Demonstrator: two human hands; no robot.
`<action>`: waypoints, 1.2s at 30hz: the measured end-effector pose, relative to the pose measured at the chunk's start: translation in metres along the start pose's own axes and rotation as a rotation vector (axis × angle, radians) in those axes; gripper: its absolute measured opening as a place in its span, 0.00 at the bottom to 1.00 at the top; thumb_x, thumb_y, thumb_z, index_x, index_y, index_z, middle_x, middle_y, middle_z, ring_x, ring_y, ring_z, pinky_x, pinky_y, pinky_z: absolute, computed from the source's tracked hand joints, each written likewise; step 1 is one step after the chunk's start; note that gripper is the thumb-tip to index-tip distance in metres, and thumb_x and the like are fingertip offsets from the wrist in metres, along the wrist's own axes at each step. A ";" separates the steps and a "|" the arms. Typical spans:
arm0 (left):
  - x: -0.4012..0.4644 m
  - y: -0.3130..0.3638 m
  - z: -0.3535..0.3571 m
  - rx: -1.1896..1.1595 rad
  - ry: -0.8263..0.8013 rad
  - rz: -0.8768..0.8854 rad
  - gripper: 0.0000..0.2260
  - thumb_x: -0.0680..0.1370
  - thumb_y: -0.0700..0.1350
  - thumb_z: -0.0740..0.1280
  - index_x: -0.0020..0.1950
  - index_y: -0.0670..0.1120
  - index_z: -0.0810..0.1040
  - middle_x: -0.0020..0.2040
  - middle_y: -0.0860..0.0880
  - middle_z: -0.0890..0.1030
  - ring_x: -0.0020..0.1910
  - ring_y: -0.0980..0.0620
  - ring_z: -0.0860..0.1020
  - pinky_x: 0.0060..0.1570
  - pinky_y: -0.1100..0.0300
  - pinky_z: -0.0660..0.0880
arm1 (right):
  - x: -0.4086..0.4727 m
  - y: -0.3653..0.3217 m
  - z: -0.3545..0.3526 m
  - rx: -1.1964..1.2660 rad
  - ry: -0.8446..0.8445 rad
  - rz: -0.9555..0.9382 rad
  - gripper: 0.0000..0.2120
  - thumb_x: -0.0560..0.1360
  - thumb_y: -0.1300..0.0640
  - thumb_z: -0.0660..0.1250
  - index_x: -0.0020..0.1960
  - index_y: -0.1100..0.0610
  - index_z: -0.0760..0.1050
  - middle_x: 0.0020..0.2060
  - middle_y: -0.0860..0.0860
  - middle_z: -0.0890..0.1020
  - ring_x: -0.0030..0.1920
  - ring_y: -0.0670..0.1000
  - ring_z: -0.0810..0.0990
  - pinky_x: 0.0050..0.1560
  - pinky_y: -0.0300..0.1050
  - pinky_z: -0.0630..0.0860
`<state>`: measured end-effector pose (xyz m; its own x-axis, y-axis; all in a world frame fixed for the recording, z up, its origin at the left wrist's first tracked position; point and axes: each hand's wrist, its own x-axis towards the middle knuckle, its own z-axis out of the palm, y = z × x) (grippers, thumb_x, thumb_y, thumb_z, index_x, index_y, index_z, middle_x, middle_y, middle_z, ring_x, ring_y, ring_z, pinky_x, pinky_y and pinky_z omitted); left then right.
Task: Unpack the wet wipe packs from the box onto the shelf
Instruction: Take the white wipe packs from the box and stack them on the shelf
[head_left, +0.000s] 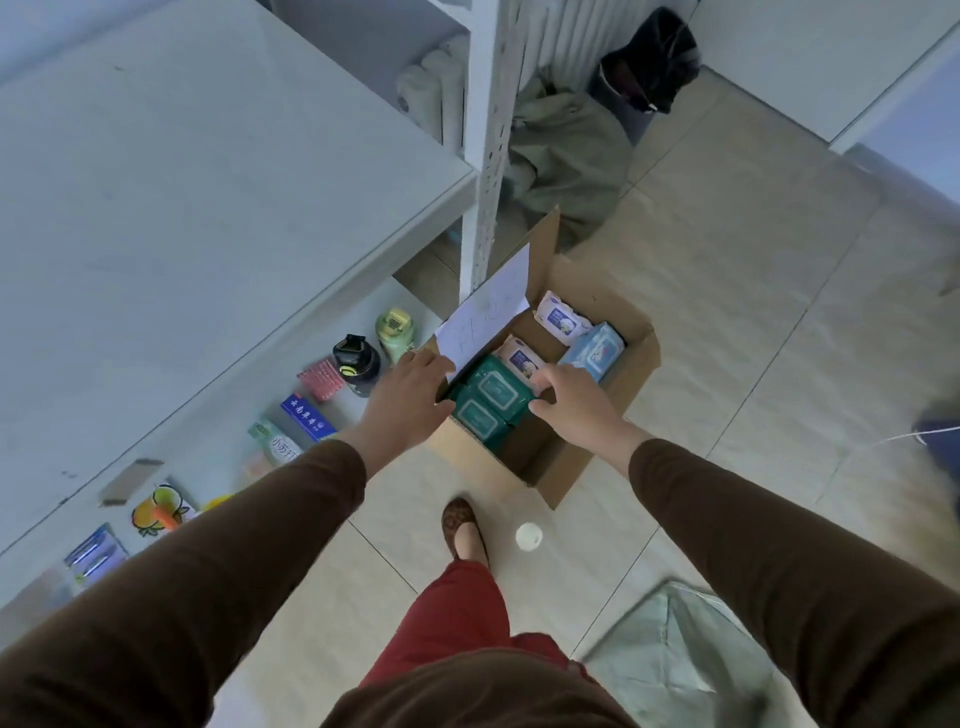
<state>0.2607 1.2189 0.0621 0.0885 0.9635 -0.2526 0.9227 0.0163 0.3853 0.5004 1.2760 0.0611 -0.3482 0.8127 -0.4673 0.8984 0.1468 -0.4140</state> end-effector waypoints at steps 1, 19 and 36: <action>0.015 0.005 0.008 -0.009 -0.036 -0.004 0.20 0.76 0.49 0.68 0.67 0.47 0.73 0.64 0.47 0.74 0.65 0.43 0.70 0.59 0.47 0.73 | 0.009 0.013 -0.002 0.014 -0.024 0.023 0.16 0.78 0.49 0.66 0.65 0.50 0.72 0.61 0.49 0.76 0.63 0.52 0.75 0.60 0.49 0.75; 0.244 0.053 0.174 0.112 -0.415 -0.151 0.23 0.78 0.49 0.66 0.72 0.50 0.67 0.69 0.49 0.71 0.68 0.47 0.69 0.65 0.50 0.71 | 0.276 0.232 0.003 -0.083 -0.100 0.143 0.20 0.78 0.52 0.64 0.67 0.60 0.69 0.60 0.59 0.77 0.62 0.60 0.75 0.47 0.48 0.71; 0.427 -0.025 0.402 0.464 -0.409 0.053 0.24 0.71 0.38 0.72 0.67 0.48 0.74 0.66 0.47 0.76 0.65 0.45 0.75 0.59 0.51 0.74 | 0.477 0.325 0.155 -0.266 0.115 0.202 0.24 0.71 0.58 0.68 0.65 0.60 0.67 0.60 0.59 0.75 0.59 0.60 0.74 0.58 0.53 0.68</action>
<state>0.4258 1.5222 -0.4124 0.1902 0.7778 -0.5990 0.9720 -0.2349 0.0035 0.5844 1.6241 -0.4171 -0.1373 0.8963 -0.4217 0.9896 0.1060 -0.0969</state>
